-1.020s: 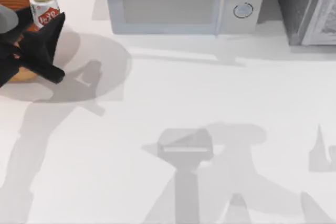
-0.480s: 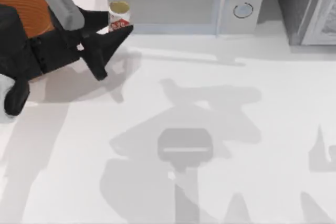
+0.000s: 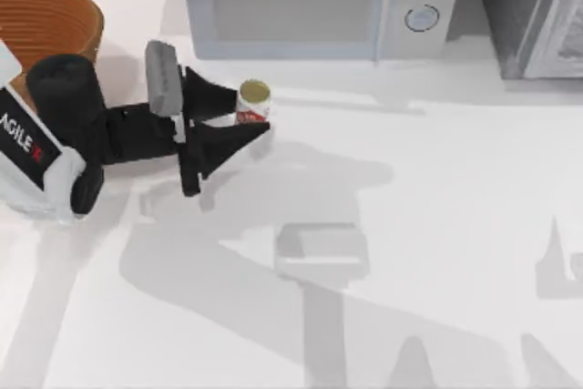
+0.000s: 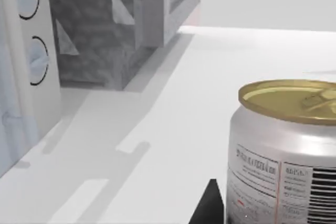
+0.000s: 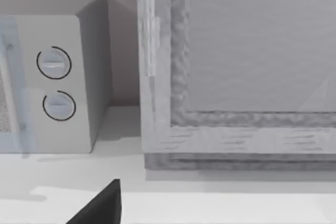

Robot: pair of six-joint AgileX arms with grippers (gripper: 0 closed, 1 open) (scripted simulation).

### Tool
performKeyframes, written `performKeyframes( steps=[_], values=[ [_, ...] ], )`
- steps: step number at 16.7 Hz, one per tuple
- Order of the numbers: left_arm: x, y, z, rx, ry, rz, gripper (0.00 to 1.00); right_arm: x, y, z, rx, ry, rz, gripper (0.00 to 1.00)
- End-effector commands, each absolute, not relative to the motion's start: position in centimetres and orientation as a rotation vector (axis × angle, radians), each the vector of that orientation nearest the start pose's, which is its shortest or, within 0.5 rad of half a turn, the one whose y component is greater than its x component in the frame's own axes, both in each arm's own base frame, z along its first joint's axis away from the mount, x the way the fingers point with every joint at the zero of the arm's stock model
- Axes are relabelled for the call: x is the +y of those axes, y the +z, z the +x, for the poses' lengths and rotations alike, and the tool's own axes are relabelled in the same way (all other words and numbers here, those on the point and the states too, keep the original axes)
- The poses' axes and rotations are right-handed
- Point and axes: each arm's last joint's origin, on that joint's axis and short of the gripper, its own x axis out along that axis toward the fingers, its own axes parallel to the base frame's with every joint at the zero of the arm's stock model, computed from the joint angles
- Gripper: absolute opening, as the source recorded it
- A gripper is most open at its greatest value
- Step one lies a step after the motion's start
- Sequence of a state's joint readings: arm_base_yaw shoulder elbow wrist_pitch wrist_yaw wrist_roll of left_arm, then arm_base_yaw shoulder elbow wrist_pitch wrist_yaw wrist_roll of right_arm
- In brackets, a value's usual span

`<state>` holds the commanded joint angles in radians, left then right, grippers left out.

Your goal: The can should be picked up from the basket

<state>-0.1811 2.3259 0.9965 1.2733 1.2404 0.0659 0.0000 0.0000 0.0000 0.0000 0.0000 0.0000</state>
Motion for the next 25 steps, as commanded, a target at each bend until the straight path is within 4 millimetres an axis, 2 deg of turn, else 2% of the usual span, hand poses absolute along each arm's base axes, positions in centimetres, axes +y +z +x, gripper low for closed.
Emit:
performKeyframes(
  steps=[3,7,15,25],
  values=[
    [-10.0,4.0,39.4,0.003,-1.489,0.006,0.0,-0.1,16.0,10.6,0.0,0.0,0.0,1.0],
    [-10.0,2.3,39.8,0.001,-1.569,0.001,0.0,-0.1,16.0,10.6,0.0,0.0,0.0,1.0],
    [-10.0,1.8,39.9,0.0,-1.591,0.0,0.0,-0.1,16.0,10.6,0.0,0.0,0.0,1.0],
    [-10.0,1.8,39.9,0.0,-1.591,0.0,0.75,-0.1,16.0,10.6,0.0,0.0,0.0,1.0]
  ],
)
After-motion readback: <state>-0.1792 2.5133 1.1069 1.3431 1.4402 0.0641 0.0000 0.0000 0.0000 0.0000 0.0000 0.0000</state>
